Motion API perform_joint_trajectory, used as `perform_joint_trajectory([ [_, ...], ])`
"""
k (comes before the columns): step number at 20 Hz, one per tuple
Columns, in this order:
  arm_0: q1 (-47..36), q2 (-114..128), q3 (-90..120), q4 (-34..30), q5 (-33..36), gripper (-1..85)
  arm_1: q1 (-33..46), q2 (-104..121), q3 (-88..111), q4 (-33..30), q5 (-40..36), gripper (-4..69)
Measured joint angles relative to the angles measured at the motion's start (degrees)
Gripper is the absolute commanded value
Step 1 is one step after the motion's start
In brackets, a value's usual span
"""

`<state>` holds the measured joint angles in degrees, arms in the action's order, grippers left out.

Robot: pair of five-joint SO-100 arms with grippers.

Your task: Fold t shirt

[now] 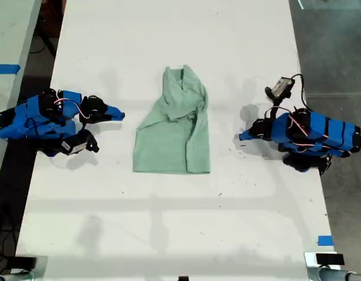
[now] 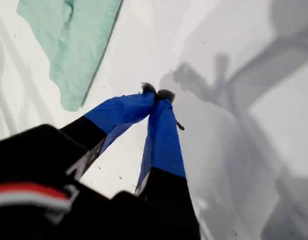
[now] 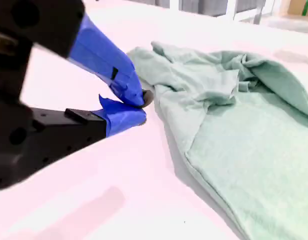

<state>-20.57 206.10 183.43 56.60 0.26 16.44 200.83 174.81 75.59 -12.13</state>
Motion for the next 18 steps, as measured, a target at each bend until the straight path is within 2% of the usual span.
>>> perform_joint_trajectory([
  [2,1.05,-0.79,-2.90,0.00,0.70,0.0,0.26,0.00,0.00,0.00,0.00,0.5],
  [4,0.70,-9.40,-12.22,5.45,0.70,0.8,0.26,0.00,0.00,0.00,0.00,0.5],
  [6,4.22,-25.40,-26.28,9.40,0.79,3.1,0.26,0.00,0.00,0.00,0.00,0.5],
  [10,11.43,-58.89,-51.68,14.59,3.60,13.1,0.26,0.00,0.00,0.00,0.00,0.5],
  [12,13.71,-73.48,-57.30,13.89,3.87,14.0,0.26,0.00,0.00,0.00,0.00,0.5],
  [18,13.71,-96.33,-58.36,5.10,4.83,14.7,0.26,0.00,0.00,-0.18,-0.09,0.5],
])
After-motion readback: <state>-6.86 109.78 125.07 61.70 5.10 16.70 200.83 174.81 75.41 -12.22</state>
